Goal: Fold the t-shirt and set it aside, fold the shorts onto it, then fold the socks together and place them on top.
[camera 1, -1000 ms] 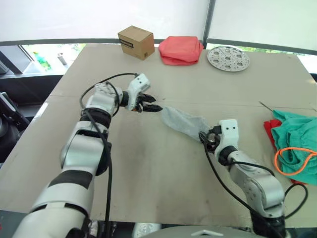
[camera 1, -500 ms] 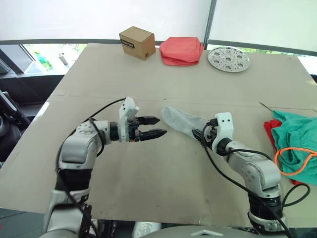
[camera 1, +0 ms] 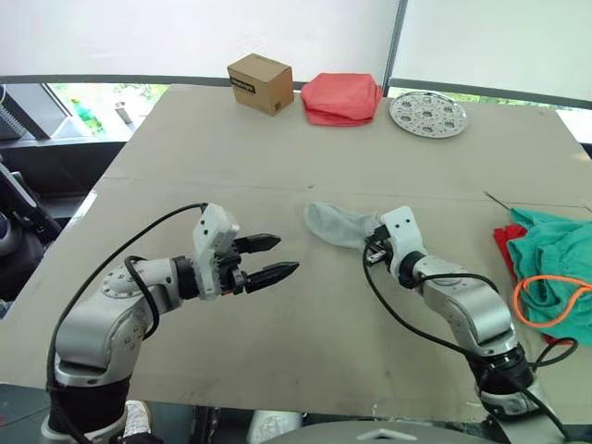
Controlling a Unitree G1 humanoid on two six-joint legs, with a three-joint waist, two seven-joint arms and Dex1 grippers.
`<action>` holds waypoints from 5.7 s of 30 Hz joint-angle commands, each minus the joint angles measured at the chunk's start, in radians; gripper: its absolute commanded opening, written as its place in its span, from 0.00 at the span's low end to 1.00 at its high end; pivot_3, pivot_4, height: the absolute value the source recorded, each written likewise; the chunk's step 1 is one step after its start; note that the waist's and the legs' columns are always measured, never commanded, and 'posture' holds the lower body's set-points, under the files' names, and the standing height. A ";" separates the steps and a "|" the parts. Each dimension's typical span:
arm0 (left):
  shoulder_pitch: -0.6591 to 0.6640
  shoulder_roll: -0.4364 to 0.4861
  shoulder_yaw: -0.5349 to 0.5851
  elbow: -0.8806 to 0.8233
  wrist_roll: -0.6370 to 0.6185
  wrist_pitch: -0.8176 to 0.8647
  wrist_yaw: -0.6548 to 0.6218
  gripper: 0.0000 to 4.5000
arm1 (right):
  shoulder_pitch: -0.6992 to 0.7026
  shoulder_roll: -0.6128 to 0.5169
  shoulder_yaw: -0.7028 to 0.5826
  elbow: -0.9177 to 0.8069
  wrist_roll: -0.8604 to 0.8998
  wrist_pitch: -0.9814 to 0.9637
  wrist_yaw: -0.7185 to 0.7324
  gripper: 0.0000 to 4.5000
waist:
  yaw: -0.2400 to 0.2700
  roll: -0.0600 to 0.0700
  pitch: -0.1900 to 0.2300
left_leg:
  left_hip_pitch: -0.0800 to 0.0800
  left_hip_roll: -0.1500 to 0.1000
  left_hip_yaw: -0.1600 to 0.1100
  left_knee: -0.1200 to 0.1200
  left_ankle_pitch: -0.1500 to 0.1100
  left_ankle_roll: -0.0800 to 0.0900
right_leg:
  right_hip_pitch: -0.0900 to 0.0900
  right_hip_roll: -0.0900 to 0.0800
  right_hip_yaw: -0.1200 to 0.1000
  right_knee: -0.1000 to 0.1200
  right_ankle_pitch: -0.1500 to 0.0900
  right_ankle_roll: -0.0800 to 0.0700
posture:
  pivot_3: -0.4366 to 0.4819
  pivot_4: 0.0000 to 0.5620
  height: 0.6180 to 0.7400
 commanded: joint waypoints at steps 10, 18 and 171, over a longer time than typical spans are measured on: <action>-0.026 -0.045 -0.145 0.089 0.080 -0.172 0.072 0.84 | -0.091 -0.467 0.033 -0.024 -0.117 -0.076 0.274 0.00 | -0.007 0.002 0.002 | -0.007 0.001 -0.001 -0.002 0.002 0.004 | -0.006 0.004 -0.003 -0.001 0.000 0.000 | 0.48 0.27 1.00; -0.032 -0.051 -0.175 0.119 0.096 -0.208 0.100 0.84 | -0.329 -0.612 0.293 0.080 -0.431 -0.273 0.450 0.00 | -0.002 0.002 0.002 | -0.012 0.001 -0.001 0.001 0.002 0.005 | -0.010 0.003 -0.006 -0.001 0.000 0.000 | 0.48 0.27 1.00; -1.096 -0.122 -0.120 1.662 0.476 -0.436 0.106 0.66 | 0.189 -0.150 -0.097 -0.316 0.121 -0.401 0.396 1.00 | 0.008 -0.007 0.004 | -0.013 -0.001 -0.010 0.006 0.003 0.004 | -0.003 0.004 -0.015 0.000 0.002 0.005 | 0.48 0.27 1.00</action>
